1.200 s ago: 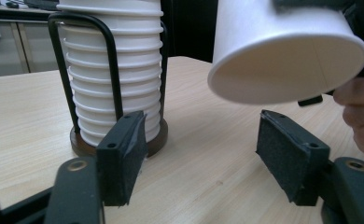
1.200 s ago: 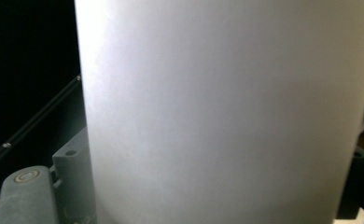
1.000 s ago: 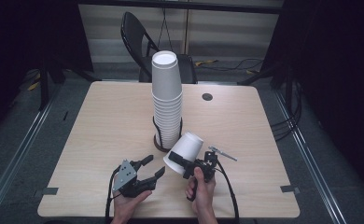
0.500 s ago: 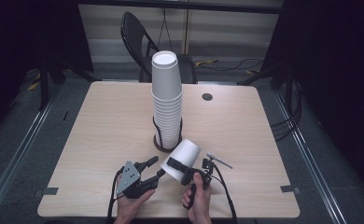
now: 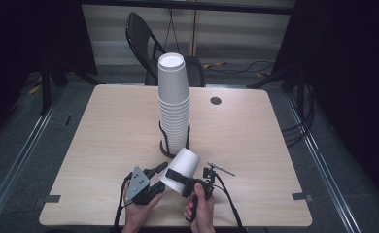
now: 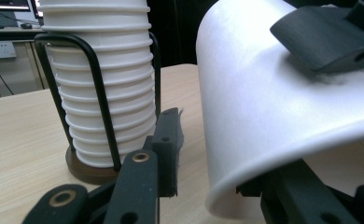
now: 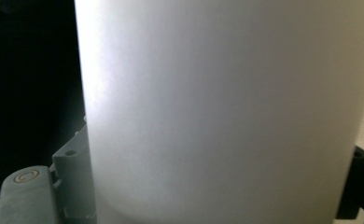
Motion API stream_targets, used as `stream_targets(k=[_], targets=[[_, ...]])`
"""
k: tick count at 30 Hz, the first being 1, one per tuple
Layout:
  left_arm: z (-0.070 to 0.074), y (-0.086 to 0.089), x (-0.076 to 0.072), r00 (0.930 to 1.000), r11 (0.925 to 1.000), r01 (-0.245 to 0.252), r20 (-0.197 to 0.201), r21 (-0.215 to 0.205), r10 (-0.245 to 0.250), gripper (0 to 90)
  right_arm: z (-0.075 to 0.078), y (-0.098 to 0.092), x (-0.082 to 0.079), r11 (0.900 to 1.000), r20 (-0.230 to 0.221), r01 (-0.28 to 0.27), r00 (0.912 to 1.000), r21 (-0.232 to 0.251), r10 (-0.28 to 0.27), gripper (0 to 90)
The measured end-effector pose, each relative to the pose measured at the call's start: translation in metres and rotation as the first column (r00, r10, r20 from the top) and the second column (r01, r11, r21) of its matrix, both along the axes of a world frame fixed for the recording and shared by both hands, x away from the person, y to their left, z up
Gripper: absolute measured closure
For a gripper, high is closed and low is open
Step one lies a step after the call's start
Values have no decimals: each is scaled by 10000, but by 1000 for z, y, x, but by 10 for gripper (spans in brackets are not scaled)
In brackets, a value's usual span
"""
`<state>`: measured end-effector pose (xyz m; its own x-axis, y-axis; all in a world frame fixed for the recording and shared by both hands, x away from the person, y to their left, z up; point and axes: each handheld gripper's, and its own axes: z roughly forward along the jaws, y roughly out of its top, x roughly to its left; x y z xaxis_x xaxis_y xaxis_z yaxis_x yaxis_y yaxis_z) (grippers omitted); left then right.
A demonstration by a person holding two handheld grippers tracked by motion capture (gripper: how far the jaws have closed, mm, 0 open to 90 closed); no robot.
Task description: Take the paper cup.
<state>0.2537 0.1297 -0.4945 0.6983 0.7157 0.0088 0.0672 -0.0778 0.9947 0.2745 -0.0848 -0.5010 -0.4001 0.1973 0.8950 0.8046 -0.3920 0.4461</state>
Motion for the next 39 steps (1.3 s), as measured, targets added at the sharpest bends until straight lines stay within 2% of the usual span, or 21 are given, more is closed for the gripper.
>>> stream_targets(k=[8,11,15,26,27,29,35,39], targets=[[1,-3,2,10000,9999,90,5,-68,-90,826,0,3,0,9996,204,-66,9998,-260,71,127],[2,-4,0,9997,9997,99,216,-217,-95,836,2,4,-1,9993,576,-30,9983,-372,51,113],[2,-3,0,9998,9995,137,152,-269,-133,843,5,5,-1,9983,771,40,9970,-581,5,105],[2,0,1,9995,9989,219,-200,-422,-227,855,12,3,5,9944,1193,311,9927,-1011,-189,94],[3,0,3,9979,9980,470,-422,-429,-488,856,14,1,7,9926,1286,475,9911,-1117,-329,94],[3,1,3,9975,9979,522,-452,-384,-539,856,15,0,8,9918,1270,561,9910,-1150,-413,97],[3,4,4,9941,9968,719,-791,-336,-743,861,19,-10,17,9833,1532,1081,9845,-1465,-854,105],[3,7,4,9919,9958,885,-898,-245,-903,861,21,-18,20,9799,1807,1417,9768,-1402,-1154,133]])
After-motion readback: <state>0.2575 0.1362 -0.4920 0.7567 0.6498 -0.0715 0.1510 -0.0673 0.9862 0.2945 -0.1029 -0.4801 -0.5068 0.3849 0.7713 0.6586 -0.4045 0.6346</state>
